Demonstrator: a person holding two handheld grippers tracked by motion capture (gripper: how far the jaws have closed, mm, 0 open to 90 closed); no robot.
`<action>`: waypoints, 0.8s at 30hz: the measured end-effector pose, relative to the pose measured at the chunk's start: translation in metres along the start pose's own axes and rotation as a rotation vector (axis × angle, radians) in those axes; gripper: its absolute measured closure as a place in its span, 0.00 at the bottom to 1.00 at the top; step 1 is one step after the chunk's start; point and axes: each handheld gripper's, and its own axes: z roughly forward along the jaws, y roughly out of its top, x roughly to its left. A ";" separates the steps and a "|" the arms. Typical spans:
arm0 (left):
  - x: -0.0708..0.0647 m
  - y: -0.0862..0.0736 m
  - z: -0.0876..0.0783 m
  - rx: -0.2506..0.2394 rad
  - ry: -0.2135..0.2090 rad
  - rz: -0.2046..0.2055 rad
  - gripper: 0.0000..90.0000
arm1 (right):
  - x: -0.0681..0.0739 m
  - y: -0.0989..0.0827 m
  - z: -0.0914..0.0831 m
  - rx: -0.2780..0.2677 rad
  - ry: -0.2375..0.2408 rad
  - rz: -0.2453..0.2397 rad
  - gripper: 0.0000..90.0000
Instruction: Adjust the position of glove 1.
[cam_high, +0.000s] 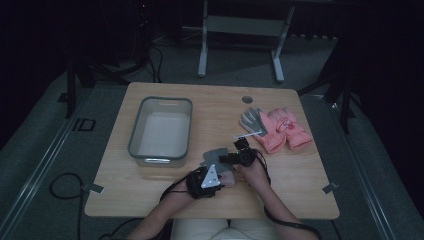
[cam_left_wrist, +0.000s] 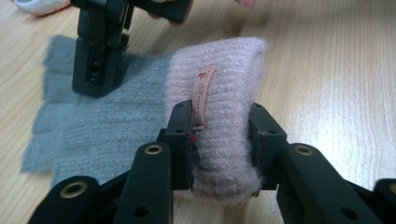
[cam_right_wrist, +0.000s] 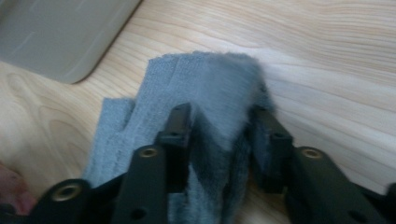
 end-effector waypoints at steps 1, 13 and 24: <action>0.002 -0.001 0.000 -0.008 -0.008 -0.018 0.75 | 0.001 0.001 0.002 0.007 0.013 0.011 0.77; 0.009 0.007 -0.011 0.013 -0.017 -0.041 0.78 | 0.011 0.007 -0.018 -0.072 0.056 -0.017 0.82; 0.022 0.030 -0.033 -0.006 -0.032 -0.012 0.79 | 0.021 0.019 -0.044 -0.137 0.047 -0.041 0.82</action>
